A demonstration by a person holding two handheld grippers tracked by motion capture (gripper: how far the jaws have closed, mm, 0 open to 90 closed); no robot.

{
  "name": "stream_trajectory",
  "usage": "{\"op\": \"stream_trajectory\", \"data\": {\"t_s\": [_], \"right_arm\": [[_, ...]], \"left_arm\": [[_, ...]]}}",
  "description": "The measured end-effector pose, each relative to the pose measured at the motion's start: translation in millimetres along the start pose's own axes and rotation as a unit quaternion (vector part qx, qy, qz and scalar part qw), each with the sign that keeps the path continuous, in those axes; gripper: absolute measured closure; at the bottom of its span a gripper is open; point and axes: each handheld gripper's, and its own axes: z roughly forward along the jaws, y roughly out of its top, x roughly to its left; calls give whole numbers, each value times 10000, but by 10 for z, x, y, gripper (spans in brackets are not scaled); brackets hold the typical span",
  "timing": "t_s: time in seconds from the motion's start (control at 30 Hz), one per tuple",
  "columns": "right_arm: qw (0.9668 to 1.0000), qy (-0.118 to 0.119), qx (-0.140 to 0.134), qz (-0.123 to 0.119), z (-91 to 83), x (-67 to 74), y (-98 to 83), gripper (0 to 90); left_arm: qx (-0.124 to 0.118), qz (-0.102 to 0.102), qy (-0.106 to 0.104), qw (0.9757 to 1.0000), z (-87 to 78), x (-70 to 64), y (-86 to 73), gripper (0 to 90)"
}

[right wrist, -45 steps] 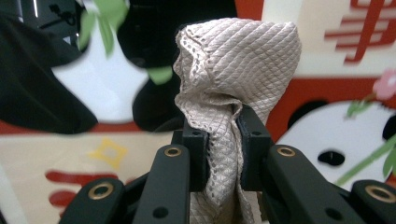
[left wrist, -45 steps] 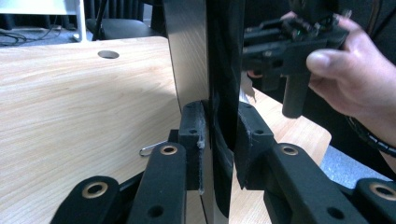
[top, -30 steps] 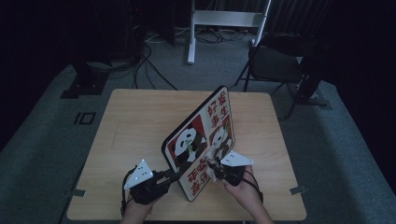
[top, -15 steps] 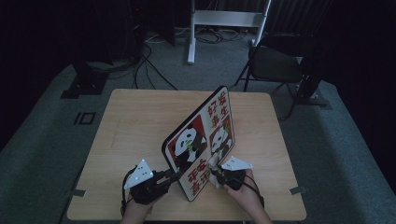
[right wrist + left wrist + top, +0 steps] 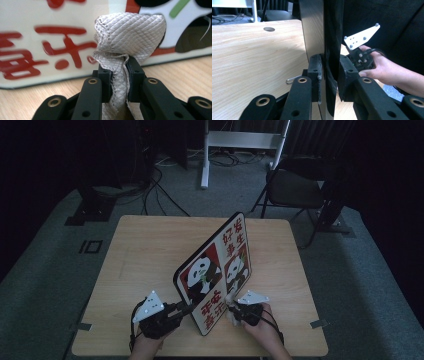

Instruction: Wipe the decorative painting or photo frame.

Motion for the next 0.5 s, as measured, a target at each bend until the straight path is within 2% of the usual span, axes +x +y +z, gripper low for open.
{"op": "stream_trajectory", "data": {"t_s": [0.07,0.13,0.2,0.33,0.5], "right_arm": [[10000,33,31,4,-10,-9,-1,774],[10000,24,-76,28,-60,-10,34,775],[9996,47,-274,24,-143,-2,113,776],[9968,78,-793,-89,-382,38,398,776],[9872,186,-1569,-229,-711,141,802,776]], "left_arm": [[0,-10,-10,10000,-1,4,-1,758],[-6,-18,-17,10000,0,8,-1,758],[-11,-23,-19,10000,0,10,-1,759],[-27,-34,-14,10000,1,11,-4,759],[-20,-24,-11,10000,1,10,-3,759]]}}
